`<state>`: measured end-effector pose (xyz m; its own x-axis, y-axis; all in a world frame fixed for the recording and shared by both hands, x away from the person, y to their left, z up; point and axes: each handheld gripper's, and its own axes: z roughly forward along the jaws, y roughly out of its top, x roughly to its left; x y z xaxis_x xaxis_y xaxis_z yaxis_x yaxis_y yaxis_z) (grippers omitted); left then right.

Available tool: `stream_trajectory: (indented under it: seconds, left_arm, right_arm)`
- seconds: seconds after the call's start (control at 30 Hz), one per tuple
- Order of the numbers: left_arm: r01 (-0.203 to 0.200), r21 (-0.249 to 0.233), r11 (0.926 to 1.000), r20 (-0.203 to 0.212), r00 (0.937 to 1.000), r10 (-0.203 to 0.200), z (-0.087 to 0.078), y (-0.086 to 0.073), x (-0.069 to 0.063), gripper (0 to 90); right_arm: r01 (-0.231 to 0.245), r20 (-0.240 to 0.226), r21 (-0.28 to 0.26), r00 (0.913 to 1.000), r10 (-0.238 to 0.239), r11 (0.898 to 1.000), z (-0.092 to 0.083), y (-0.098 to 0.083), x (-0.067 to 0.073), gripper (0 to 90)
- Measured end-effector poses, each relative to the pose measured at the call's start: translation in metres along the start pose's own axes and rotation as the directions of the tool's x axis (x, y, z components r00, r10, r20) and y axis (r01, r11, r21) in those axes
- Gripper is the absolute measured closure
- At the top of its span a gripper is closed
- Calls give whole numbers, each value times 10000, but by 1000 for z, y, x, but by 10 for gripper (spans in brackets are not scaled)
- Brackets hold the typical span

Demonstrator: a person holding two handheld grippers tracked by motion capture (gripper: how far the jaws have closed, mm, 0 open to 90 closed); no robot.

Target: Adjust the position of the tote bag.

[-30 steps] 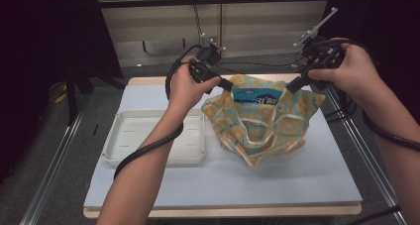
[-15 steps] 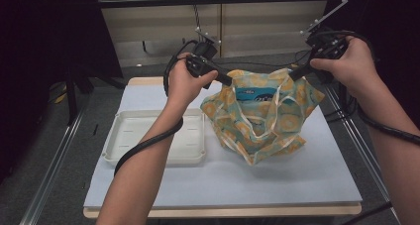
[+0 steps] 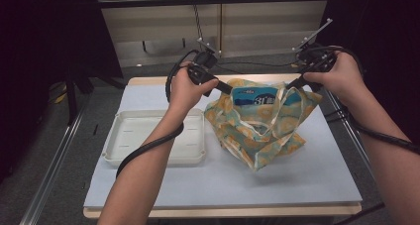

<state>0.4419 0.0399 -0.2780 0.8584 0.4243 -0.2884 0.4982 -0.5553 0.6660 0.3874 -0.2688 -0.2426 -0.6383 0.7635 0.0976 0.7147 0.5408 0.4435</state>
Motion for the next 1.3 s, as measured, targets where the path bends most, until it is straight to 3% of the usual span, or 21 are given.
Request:
stream_trajectory:
  seconds: [0.2,0.27,0.3,0.33,0.47,0.5,0.67,0.77,0.87,0.93,1.03,1.1,1.2,1.23,1.3]
  left_arm:
    - [-222,-359,9991,-135,9997,217,-18,-5,-5,606]
    - [-464,-178,9988,-196,9987,460,-21,-8,-10,580]
    - [-373,-239,9990,-126,9992,370,-21,-10,-12,516]
    - [-476,-201,9987,64,9988,477,-21,-14,-15,509]
    - [-805,-6,9968,-87,9967,805,-24,-18,-20,495]
    - [-712,-210,9972,21,9975,713,-24,-20,-22,492]
    - [-1274,-78,9918,277,9914,1276,-23,-21,-31,498]
    - [-1312,98,9913,238,9911,1309,-16,-23,-34,484]
    - [-1460,177,9891,470,9883,1450,-5,-26,-34,510]
    - [-1351,101,9908,646,9888,1342,-2,-26,-35,513]
    - [-1509,281,9881,497,9875,1494,4,-24,-39,516]
    - [-1398,259,9898,455,9893,1385,10,-23,-39,517]
    - [-1494,466,9877,289,9885,1482,17,-22,-38,594]
    - [-1607,689,9846,78,9870,1606,19,-21,-38,691]
    - [-1533,716,9856,3,9881,1537,19,-21,-37,790]
  right_arm:
    - [90,-80,229,9999,-88,9997,3,-1,5,885]
    - [161,-105,218,9998,-158,9996,4,-1,5,885]
    - [103,-83,221,9999,-101,9997,4,-2,6,884]
    - [96,-101,217,9999,-94,9997,4,-2,6,884]
    - [100,-111,224,9999,-98,9997,5,-2,6,884]
    - [71,-120,272,9999,-67,9996,4,-2,7,884]
    - [59,-169,273,9998,-54,9996,5,-2,6,884]
    - [84,-214,278,9997,-78,9996,6,-2,6,884]
    - [50,-265,282,9996,-43,9996,7,-3,6,884]
    - [66,-277,299,9996,-58,9995,7,-3,6,884]
    - [113,-302,299,9995,-104,9995,7,-3,6,885]
    - [93,-310,302,9995,-83,9995,7,-3,6,884]
    - [94,-328,279,9994,-85,9996,8,-3,6,881]
    - [79,-342,287,9994,-69,9996,8,-4,6,883]
    - [51,-395,272,9992,-40,9996,8,-4,6,883]
